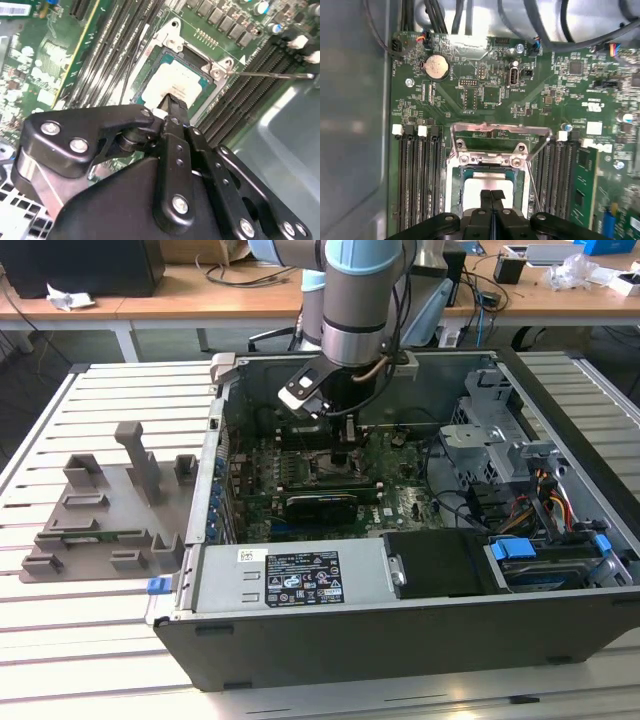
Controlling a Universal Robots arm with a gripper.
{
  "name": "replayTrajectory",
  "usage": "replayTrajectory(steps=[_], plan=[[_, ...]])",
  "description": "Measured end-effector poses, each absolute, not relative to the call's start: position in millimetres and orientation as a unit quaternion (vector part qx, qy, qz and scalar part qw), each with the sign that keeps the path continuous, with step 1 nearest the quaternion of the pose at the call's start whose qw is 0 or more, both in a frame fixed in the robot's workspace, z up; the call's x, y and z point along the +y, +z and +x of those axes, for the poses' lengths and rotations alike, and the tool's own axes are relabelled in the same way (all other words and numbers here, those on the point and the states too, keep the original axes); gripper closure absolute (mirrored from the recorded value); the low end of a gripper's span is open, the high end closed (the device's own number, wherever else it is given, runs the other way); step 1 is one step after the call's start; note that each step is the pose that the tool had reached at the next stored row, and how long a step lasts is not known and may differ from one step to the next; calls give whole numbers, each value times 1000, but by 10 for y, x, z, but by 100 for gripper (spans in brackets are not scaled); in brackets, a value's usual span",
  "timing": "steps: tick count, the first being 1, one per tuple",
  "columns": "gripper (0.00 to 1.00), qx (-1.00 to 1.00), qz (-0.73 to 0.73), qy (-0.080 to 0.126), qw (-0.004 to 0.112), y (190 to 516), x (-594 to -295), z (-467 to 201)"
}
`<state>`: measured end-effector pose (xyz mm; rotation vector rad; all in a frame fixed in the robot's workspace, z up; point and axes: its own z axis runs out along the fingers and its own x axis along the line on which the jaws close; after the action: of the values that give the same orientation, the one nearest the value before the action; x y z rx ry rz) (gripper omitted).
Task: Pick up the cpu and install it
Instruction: 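Place the cpu into insertion slot, then close the cpu cover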
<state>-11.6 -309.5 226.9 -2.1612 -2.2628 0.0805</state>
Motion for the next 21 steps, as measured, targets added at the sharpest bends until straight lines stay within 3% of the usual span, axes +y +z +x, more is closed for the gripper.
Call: replayTrajectory(steps=[3, 6, 21], plan=[[89, -723, -690, 27, 5, 2717, -3095, -116], [89, -723, -690, 27, 5, 2926, -3095, -116], [89, -723, -690, 27, 5, 3001, -3096, -116]])
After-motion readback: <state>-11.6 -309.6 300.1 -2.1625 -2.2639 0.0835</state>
